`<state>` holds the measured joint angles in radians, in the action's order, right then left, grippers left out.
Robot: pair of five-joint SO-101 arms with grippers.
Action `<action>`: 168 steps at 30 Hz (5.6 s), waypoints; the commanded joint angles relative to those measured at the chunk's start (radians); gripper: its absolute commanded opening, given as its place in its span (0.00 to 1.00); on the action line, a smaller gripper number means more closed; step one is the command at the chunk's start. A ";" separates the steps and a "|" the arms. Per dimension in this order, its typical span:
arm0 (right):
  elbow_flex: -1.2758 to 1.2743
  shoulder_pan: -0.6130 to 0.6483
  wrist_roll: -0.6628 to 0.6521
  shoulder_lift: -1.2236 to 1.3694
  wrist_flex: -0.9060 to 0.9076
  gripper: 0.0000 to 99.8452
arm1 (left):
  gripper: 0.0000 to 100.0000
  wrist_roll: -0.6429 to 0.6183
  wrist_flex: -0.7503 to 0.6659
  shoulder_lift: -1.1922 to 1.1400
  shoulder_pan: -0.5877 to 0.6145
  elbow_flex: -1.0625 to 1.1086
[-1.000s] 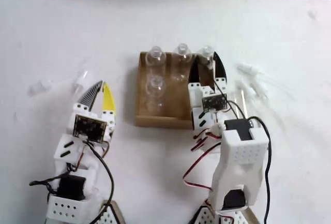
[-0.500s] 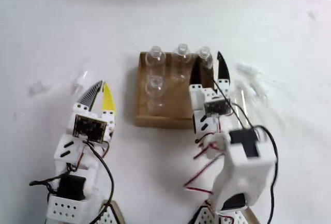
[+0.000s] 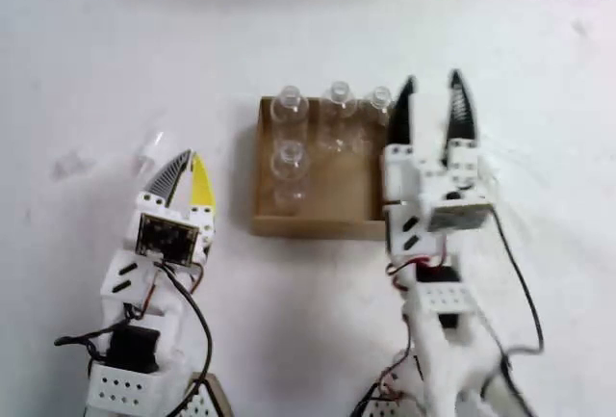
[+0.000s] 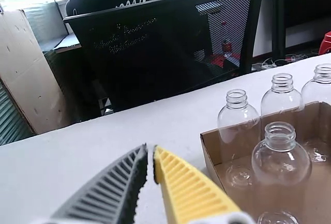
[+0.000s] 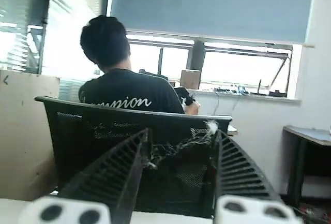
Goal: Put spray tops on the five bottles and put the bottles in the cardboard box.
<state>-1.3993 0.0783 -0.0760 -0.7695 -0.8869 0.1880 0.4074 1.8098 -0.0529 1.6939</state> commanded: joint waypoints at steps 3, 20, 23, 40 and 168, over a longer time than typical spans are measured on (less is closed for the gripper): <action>0.216 -0.162 0.121 -0.397 0.839 0.16 | 0.02 0.011 0.003 0.007 -0.012 -0.002; 0.407 -0.337 -0.227 -0.277 1.512 0.16 | 0.02 0.012 0.009 0.007 -0.012 -0.002; 0.404 -0.352 -0.443 -0.298 1.747 0.16 | 0.02 0.012 0.006 0.007 -0.012 -0.002; 0.525 -0.182 -0.489 0.004 1.824 0.02 | 0.03 0.012 0.009 0.007 -0.012 -0.002; 1.981 -0.475 -0.895 1.429 2.442 0.16 | 0.03 0.012 0.009 0.007 -0.013 -0.002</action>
<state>0.5723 -0.3867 -0.9613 0.6713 1.5712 0.1880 0.4166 1.8098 -0.0529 1.6939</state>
